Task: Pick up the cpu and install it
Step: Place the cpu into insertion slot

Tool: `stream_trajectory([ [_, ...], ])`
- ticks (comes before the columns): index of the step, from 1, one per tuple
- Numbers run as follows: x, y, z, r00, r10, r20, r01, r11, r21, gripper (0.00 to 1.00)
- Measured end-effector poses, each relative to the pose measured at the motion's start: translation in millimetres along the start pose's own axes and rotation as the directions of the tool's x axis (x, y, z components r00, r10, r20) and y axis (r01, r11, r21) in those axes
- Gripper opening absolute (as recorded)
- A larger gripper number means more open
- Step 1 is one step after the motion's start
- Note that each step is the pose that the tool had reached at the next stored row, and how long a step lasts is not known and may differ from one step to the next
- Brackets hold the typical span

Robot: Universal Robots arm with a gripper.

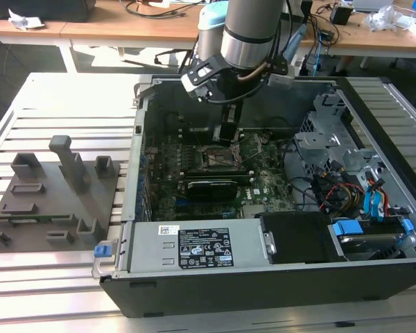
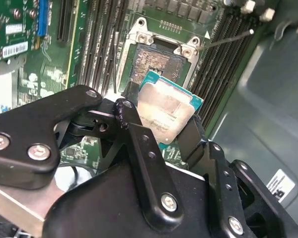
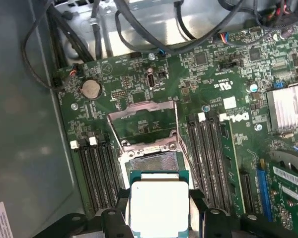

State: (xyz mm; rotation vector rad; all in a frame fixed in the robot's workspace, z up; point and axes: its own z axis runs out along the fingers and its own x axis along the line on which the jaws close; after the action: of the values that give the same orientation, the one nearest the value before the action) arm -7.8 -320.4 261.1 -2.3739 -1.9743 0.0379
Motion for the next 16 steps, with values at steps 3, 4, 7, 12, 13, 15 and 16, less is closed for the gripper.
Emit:
stream_trajectory([
  [3,0.0,0.0,0.1,0.9984,-0.056,0.0031,0.056,0.9984,0.0009,0.55],
  [4,0.0,0.0,0.0,0.9977,-0.068,0.0038,0.068,0.9977,0.0012,0.55],
  [7,0.0,0.0,0.0,0.9939,-0.11,0.0062,0.11,0.9939,0.0021,0.55],
  [12,0.0,0.0,0.1,0.9879,-0.155,0.0086,0.155,0.9879,0.0031,0.55],
  [13,0.0,0.0,0.0,0.9866,-0.163,0.009,0.163,0.9866,0.0032,0.55],
  [15,0.0,0.0,0.1,0.9857,-0.168,0.0093,0.168,0.9857,0.0034,0.55],
  [16,0.0,0.0,0.0,0.9855,-0.17,0.0094,0.17,0.9855,0.0034,0.55],
])
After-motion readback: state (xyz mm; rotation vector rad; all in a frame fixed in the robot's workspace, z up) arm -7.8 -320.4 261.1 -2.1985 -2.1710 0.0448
